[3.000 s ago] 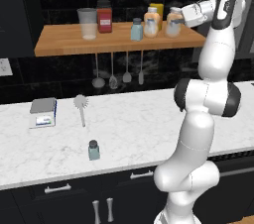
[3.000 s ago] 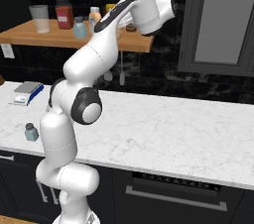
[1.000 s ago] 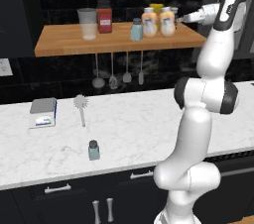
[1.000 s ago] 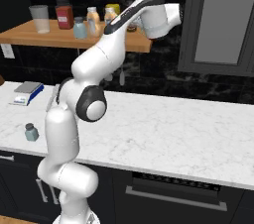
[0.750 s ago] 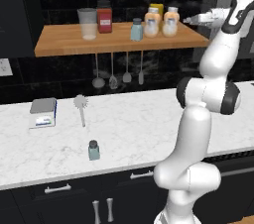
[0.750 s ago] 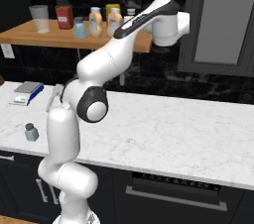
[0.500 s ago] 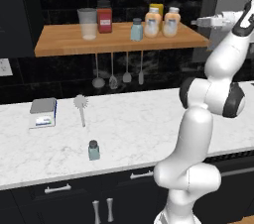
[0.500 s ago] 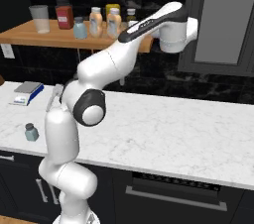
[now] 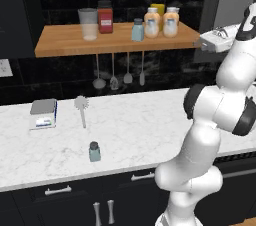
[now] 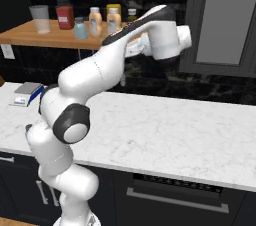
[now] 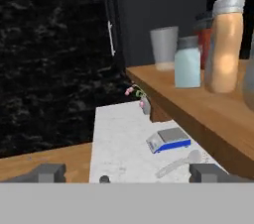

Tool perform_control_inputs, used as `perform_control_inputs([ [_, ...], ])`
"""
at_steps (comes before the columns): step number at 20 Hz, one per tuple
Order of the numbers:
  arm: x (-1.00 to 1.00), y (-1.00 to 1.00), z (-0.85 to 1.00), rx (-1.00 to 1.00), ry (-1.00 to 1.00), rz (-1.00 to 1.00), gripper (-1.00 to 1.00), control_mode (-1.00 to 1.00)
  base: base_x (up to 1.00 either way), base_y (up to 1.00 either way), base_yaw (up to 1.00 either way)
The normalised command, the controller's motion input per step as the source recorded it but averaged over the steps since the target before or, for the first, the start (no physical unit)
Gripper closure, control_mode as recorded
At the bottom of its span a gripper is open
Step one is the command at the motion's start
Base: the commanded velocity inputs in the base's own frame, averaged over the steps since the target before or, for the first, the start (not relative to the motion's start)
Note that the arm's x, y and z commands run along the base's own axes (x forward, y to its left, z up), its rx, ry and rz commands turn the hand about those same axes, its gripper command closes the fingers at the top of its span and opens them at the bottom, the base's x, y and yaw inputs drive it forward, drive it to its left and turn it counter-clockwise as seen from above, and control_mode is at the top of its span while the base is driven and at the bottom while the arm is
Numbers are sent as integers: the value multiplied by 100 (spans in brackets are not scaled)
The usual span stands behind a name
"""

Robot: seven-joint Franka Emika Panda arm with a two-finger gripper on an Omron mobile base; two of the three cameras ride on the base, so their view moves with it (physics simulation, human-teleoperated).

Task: Put the shaker and condiment bottle from the counter next to their counterparts in the cabinet.

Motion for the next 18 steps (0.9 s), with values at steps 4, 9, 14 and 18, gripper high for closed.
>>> perform_control_inputs([
  [4, -100, 82, -100, -37, 0, 0, -100, -100, 0, 0, 0],
  [9, -100, 78, -100, -34, 0, -2, -100, -100, 0, 0, 0],
  [14, -81, 59, -78, -18, 1, -2, -100, -100, 0, 0, 0],
  [18, -8, 29, -25, 0, 3, 0, -100, -100, 0, 0, 0],
])
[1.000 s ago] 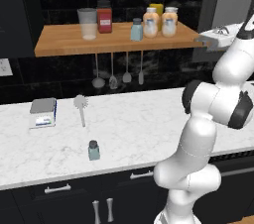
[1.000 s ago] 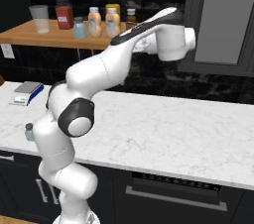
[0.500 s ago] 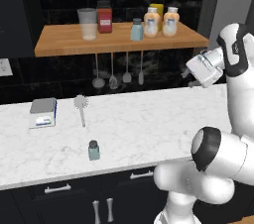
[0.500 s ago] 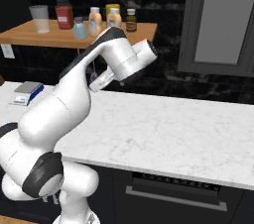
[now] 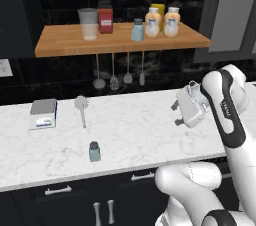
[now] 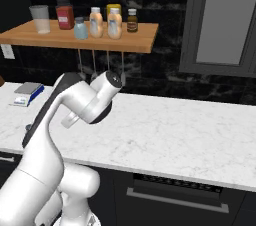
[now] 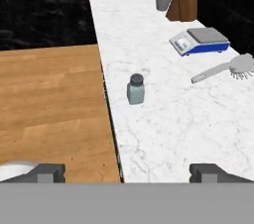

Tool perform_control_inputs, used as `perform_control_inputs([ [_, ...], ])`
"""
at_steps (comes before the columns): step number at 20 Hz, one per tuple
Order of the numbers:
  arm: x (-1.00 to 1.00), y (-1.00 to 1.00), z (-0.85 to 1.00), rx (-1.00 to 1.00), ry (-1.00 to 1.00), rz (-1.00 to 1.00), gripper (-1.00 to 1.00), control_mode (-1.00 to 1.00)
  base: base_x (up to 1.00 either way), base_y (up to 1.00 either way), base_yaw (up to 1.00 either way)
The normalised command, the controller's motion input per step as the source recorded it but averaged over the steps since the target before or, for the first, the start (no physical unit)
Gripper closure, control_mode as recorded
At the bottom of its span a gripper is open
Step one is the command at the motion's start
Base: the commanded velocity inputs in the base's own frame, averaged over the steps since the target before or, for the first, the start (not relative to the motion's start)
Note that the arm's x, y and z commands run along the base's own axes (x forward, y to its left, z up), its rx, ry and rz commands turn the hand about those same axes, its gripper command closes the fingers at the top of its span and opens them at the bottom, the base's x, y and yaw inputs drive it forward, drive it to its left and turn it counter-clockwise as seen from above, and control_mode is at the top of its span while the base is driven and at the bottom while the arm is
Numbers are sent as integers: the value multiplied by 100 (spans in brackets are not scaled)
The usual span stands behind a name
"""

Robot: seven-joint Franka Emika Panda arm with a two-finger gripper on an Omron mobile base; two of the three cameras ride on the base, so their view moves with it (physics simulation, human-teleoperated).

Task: Put the shaker and condiment bottle from the counter next to their counterparts in the cabinet.

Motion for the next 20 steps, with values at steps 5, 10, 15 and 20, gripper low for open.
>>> perform_control_inputs([
  [5, -15, 42, -21, 1, 3, -6, -100, -100, 0, 0, 0],
  [10, -33, 99, -60, 0, 11, -19, -100, -100, 0, 0, 0],
  [15, -21, 43, -26, 0, 3, -14, -100, -100, 0, 0, 0],
  [20, -4, 41, -8, 0, 0, -13, -100, -100, 0, 0, 0],
])
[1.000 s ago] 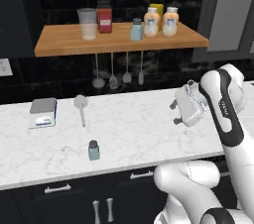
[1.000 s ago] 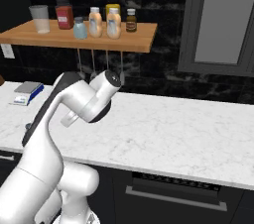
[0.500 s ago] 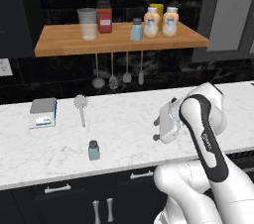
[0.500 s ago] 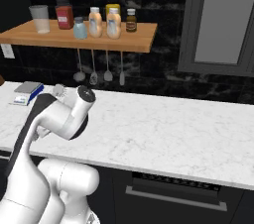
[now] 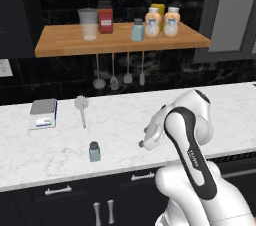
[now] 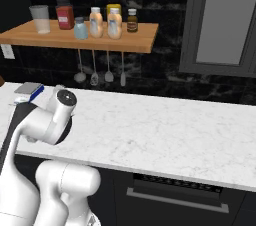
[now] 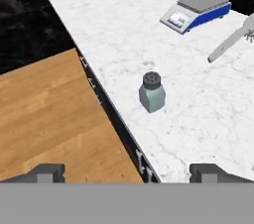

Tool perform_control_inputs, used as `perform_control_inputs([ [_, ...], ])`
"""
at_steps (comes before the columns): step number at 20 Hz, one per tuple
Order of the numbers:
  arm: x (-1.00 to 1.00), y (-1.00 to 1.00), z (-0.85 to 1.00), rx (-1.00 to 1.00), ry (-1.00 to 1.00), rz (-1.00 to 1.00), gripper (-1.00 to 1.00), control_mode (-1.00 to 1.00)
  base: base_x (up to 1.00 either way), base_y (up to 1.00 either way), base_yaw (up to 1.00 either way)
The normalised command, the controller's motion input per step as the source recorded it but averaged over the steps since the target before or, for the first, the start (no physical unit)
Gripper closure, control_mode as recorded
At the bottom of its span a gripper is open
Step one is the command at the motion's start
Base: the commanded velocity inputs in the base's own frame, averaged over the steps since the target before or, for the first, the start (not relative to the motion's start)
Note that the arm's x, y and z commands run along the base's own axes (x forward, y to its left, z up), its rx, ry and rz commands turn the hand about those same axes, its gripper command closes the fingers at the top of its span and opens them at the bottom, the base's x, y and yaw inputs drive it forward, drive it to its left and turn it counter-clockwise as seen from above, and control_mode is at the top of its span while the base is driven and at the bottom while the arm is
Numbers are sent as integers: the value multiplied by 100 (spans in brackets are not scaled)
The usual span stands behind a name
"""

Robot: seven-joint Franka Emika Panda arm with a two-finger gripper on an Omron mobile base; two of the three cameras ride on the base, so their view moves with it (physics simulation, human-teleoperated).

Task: Put the shaker and condiment bottle from the counter next to their counterparts in the cabinet.

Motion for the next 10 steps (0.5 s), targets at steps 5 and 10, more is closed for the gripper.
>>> perform_control_inputs([
  [5, -16, 76, -37, 0, 0, -16, -100, -100, 0, 0, 0],
  [10, -13, 26, -15, 7, 0, -3, -100, -100, 0, 0, 0],
])
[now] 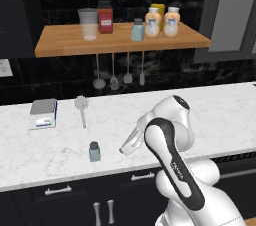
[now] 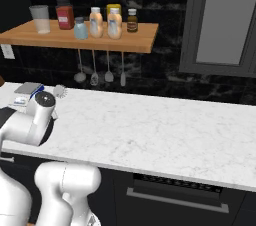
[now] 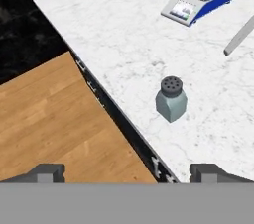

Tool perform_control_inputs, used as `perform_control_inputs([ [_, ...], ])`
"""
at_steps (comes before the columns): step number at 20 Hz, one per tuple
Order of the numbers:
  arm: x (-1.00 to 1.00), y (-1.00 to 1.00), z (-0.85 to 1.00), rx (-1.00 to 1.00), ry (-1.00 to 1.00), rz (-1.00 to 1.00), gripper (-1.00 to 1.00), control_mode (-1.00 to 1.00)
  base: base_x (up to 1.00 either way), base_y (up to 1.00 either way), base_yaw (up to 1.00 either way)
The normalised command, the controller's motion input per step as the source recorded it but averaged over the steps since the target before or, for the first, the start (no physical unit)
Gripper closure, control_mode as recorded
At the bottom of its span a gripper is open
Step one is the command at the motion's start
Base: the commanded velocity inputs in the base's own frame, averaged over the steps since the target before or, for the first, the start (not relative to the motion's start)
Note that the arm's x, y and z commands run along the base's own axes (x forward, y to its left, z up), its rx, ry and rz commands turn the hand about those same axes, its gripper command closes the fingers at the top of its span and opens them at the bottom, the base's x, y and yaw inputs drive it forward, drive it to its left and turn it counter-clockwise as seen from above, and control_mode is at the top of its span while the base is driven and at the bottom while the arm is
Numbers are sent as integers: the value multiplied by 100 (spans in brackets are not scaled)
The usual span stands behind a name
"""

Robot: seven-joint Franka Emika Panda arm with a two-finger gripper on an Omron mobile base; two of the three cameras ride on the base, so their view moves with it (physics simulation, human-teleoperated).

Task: Put the shaker and condiment bottle from the counter next to their counterparts in the cabinet.

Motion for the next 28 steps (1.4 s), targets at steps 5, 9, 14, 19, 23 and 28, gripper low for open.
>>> perform_control_inputs([
  [5, 1, 3, -10, 5, 0, -5, -100, -100, 0, 0, 0],
  [9, 11, 20, -19, 0, 0, -11, -100, -100, 0, 0, 0],
  [14, 17, 34, -32, 0, 0, -12, -100, -100, 0, 0, 0],
  [19, 11, 6, -2, 0, 0, 0, -100, -100, 0, 0, 0],
  [23, 49, 0, 0, 0, 0, -5, -100, -100, 0, 0, 0],
  [28, 14, 5, -2, -1, 0, -4, -100, -100, 0, 0, 0],
])
